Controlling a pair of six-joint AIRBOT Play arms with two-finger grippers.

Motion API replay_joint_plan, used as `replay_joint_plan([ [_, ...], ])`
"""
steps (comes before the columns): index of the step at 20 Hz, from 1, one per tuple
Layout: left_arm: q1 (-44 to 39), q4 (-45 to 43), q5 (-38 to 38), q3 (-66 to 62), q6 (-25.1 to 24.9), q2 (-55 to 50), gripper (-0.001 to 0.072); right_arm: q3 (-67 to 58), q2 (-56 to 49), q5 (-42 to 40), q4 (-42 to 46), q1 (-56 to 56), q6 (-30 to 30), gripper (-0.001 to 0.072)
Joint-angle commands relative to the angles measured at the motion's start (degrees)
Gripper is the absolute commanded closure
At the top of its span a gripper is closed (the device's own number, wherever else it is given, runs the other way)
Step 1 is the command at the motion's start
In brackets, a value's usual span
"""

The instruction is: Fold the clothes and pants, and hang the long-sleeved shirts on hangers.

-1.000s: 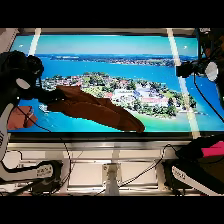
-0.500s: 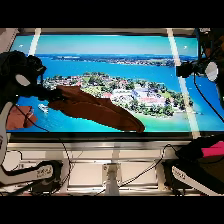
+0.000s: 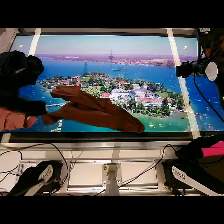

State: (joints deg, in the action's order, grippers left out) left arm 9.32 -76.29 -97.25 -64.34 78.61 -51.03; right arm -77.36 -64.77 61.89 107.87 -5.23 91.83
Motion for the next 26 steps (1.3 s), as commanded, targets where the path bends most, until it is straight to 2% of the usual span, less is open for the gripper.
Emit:
replay_joint_plan([
  [1,0.0,-6.8,-8.9,0.1,6.2,7.8,0.069,0.0,0.0,0.0,0.0,0.0,0.0,0.04],
  [3,0.0,-6.8,-8.9,0.1,6.2,9.6,0.0671,0.0,0.0,0.0,0.0,0.0,0.0,0.04],
  [4,0.0,-6.8,-8.9,0.1,6.3,9.7,0.0516,0.0,0.0,0.0,0.0,0.0,0.0,0.04],
  [5,0.0,-6.8,-8.9,0.1,6.3,9.7,0.0284,0.0,0.0,0.0,0.0,0.0,0.0,0.04],
  [6,0.0,-6.9,-8.9,0.1,6.3,9.6,0.0088,0.0,0.0,0.0,0.0,0.0,0.0,0.04],
  [7,0.0,-6.8,-8.9,0.1,6.3,9.4,0.0063,0.0,0.0,0.0,0.0,0.0,0.0,0.04],
  [10,0.0,-8.7,-7.4,0.1,6.3,9.3,0.007,0.0,0.0,0.0,0.0,0.0,0.0,0.0401],
  [13,0.0,-12.9,1.6,0.1,5.6,9.2,0.0078,0.0,0.0,0.0,0.0,0.0,0.0,0.04],
  [15,0.0,-12.0,6.6,0.1,1.8,7.8,0.0081,0.0,-0.1,-0.5,0.0,0.0,0.0,0.04],
  [18,0.1,-11.1,8.5,0.1,-0.7,2.5,0.0088,0.2,0.0,-1.4,-0.3,0.0,-1.4,0.0401],
  [19,0.1,-11.0,8.8,0.1,-1.1,0.2,0.0177,0.9,0.0,-1.3,-1.4,0.0,-2.3,0.0401],
  [20,0.1,-9.9,9.6,0.1,-1.7,-2.1,0.0208,2.3,0.0,-1.2,-4.3,0.0,-5.3,0.0401],
  [21,0.1,-8.1,10.7,0.1,-2.8,-3.9,0.0208,4.0,0.0,-0.8,-8.8,0.0,-9.4,0.04],
  [23,0.1,-3.3,13.7,0.1,-3.1,-7.5,0.0208,8.0,0.0,0.6,-21.9,0.0,-21.7,0.0399],
  [26,0.1,2.3,15.2,0.1,-3.1,-10.7,0.0209,13.0,-0.2,1.2,-40.6,-0.2,-33.4,0.0366],
])
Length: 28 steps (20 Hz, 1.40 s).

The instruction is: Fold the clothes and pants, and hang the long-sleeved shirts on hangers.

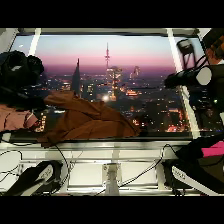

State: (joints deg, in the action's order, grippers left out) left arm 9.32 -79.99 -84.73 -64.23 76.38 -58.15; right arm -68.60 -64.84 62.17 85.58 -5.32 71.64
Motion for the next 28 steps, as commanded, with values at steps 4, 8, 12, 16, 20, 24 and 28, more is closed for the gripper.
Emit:
replay_joint_plan([
  [4,0.0,8.2,2.8,0.0,-0.9,-5.0,0.0209,5.4,-4.6,1.7,-24.0,-4.9,-20.2,0.0097],
  [8,0.0,8.1,3.2,0.0,-0.9,-5.0,0.0208,5.4,-13.2,1.2,-23.9,-13.7,-21.1,0.0095],
  [12,0.0,8.1,4.0,0.0,-0.8,-5.0,0.0209,5.4,-19.6,-6.6,-23.8,-20.4,-22.8,0.0095],
  [16,0.0,8.1,5.7,0.0,-0.9,-5.0,0.0209,3.6,-23.5,-11.7,-22.8,-22.2,-22.7,0.0098],
  [20,0.0,8.1,6.2,0.0,-0.8,-5.3,0.0209,-1.0,-26.0,-10.9,-23.0,-22.2,-22.8,0.0127],
  [24,0.0,8.1,6.2,0.0,-0.8,-5.4,0.0209,-2.6,-27.7,-3.1,-23.1,-22.2,-23.4,0.0126],
  [28,0.0,8.1,6.3,0.0,-0.8,-5.4,0.0209,-2.7,-30.0,-1.8,-26.8,-22.2,-24.9,0.0126],
])
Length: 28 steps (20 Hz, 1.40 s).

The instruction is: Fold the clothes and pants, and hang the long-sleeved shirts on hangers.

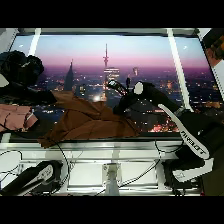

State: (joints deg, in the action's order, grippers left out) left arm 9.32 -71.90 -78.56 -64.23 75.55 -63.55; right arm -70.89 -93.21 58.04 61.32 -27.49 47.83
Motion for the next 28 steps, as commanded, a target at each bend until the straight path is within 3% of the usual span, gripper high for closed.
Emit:
replay_joint_plan([
  [1,0.0,0.0,0.2,0.0,0.0,0.0,0.0209,-0.3,-2.6,2.9,-4.0,-0.1,-1.6,0.0127],
  [5,0.0,0.0,0.2,0.0,0.0,0.0,0.0209,-0.4,-4.4,0.1,-5.2,-2.4,-5.2,0.0177],
  [7,0.0,0.0,0.5,0.0,0.0,0.0,0.0209,-0.6,-4.4,-3.7,-4.9,-3.6,-5.4,0.0428],
  [8,0.0,0.0,0.8,0.0,0.0,0.0,0.0209,-1.4,-4.4,-4.9,-4.8,-3.8,-5.4,0.0631],
  [9,0.0,0.0,1.4,0.0,0.0,0.0,0.0209,-2.7,-4.3,-5.1,-4.5,-4.0,-5.2,0.0703],
  [16,0.1,0.0,8.7,0.0,0.0,0.0,0.0209,-17.6,1.9,-5.2,11.2,-1.6,9.4,0.0703],
  [21,0.1,0.0,9.2,0.0,-0.2,0.0,0.0209,-18.2,10.3,-3.1,14.0,8.2,19.4,0.0703],
  [28,0.0,1.9,9.2,2.7,-0.2,-1.0,0.0209,-18.1,12.7,7.7,14.1,20.0,20.7,0.0703],
])
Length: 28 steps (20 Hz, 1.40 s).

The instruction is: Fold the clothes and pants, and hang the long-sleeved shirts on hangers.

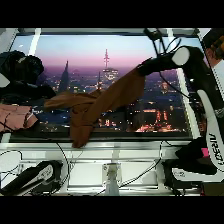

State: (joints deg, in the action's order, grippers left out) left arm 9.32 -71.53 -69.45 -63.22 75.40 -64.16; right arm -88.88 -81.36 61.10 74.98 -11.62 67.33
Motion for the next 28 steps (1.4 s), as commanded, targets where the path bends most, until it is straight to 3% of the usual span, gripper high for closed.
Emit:
replay_joint_plan([
  [1,0.0,3.3,0.0,3.5,0.0,-0.4,0.0209,-0.1,0.9,5.2,0.5,5.1,1.2,0.0703],
  [3,0.0,9.0,0.0,8.4,-1.0,-0.4,0.0209,0.2,0.9,5.3,0.7,6.7,1.2,0.0703],
  [8,-0.5,26.3,0.2,20.8,-9.5,-0.4,0.0205,1.7,0.9,5.5,1.1,8.9,1.2,0.0703],
  [11,-1.6,26.2,3.8,25.5,-12.7,-0.4,0.0132,2.0,0.9,5.6,1.1,8.8,1.2,0.0703],
  [15,-3.1,26.1,8.9,28.2,-16.8,-0.4,0.0134,2.0,0.9,5.6,1.0,8.8,1.2,0.0703],
  [20,-4.0,23.1,10.3,29.0,-17.4,-4.5,0.014,2.0,0.9,5.6,1.0,8.8,1.2,0.0703],
  [25,-5.1,24.6,10.3,29.0,-18.5,-11.6,0.0176,2.0,0.9,5.8,1.0,8.8,1.2,0.0703],
  [27,-5.5,29.4,10.4,29.0,-23.4,-13.7,0.0361,2.0,0.9,6.0,1.0,8.8,1.2,0.0703],
  [28,-5.8,31.5,10.6,29.0,-25.7,-14.6,0.0381,2.0,0.9,6.2,1.0,8.8,1.2,0.0703],
])
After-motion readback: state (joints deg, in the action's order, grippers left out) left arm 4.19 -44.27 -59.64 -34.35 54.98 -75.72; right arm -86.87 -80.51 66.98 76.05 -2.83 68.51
